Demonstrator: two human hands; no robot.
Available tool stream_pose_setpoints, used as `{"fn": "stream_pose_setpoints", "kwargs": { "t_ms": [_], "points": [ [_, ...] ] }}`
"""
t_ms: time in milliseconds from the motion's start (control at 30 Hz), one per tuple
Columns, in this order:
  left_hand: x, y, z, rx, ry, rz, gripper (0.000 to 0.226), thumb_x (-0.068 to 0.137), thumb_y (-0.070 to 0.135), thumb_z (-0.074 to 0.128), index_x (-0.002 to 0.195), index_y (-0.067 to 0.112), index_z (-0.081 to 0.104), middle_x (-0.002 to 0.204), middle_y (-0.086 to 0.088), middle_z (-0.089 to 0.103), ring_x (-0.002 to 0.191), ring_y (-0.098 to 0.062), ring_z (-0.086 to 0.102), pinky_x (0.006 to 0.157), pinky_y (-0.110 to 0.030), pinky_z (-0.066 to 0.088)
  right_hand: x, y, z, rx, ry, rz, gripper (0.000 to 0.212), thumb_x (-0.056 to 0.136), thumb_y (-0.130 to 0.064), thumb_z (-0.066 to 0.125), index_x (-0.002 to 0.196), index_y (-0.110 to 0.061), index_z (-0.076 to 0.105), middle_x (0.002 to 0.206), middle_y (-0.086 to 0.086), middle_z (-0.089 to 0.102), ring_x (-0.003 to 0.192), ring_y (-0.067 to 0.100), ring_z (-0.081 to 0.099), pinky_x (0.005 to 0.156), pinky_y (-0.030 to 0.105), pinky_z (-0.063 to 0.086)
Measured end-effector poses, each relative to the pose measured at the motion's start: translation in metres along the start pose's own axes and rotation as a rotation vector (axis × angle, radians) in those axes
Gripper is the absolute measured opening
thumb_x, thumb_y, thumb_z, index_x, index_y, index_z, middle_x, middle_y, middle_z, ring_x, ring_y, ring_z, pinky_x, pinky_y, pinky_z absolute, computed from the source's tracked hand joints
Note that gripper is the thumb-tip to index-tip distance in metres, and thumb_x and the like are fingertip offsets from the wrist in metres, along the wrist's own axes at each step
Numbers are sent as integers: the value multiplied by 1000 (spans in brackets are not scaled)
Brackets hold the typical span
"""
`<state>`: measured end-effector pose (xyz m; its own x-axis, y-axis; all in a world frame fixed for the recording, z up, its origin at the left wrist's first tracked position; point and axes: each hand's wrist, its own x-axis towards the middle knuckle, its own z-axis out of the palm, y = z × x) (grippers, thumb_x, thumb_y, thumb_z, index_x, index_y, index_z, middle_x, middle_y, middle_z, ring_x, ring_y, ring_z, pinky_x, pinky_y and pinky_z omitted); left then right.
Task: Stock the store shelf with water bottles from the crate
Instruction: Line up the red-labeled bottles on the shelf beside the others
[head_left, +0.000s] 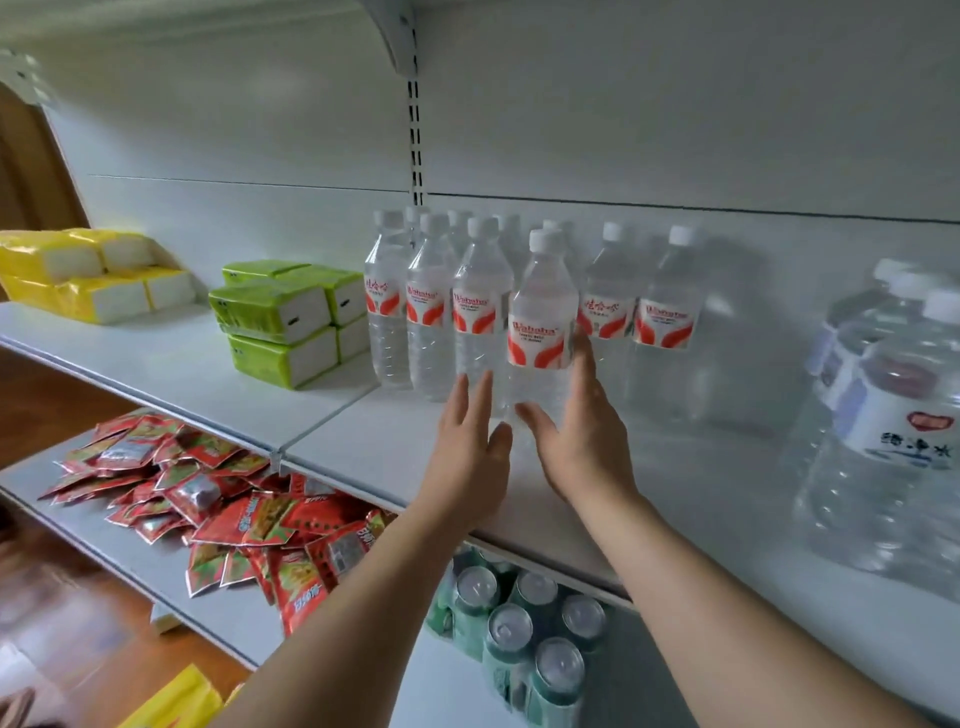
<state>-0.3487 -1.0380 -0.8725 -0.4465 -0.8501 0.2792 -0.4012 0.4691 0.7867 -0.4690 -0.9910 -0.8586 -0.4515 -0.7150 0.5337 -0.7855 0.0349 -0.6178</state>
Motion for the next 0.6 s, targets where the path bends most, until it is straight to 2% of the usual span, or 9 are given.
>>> {"fn": "stream_pose_setpoints", "kwargs": {
  "t_ms": [133, 233, 367, 600],
  "points": [
    [27, -9, 6, 59, -51, 38, 66, 105, 20, 40, 159, 32, 4, 167, 1, -13, 155, -22, 3, 123, -38, 14, 21, 7, 20, -42, 29, 24, 92, 94, -36, 66, 159, -30, 1, 155, 9, 41, 129, 31, 52, 98, 39, 45],
    [34, -14, 9, 135, -50, 75, 66, 105, 19, 40, 160, 29, 5, 167, 0, -15, 153, -26, 15, 117, -36, 25, 31, 9, 31, -105, 41, 26, 90, 95, -38, 63, 159, -25, 0, 153, 14, 41, 127, 33, 54, 94, 40, 46],
    [35, -17, 11, 195, -45, 73, 65, 105, 19, 39, 160, 29, 6, 166, 3, -19, 151, -26, 21, 113, -35, 32, 33, 10, 38, -144, 60, 23, 87, 97, -39, 59, 159, -19, 2, 151, 17, 40, 125, 35, 54, 90, 41, 47],
    [35, -18, 9, 171, -8, 58, 64, 103, 15, 39, 159, 30, 14, 167, 8, -8, 149, -22, 27, 110, -32, 33, 30, 11, 39, -259, 33, 50, 82, 100, -46, 50, 159, -13, 3, 141, 20, 45, 114, 38, 58, 83, 41, 48]
  ]
}}
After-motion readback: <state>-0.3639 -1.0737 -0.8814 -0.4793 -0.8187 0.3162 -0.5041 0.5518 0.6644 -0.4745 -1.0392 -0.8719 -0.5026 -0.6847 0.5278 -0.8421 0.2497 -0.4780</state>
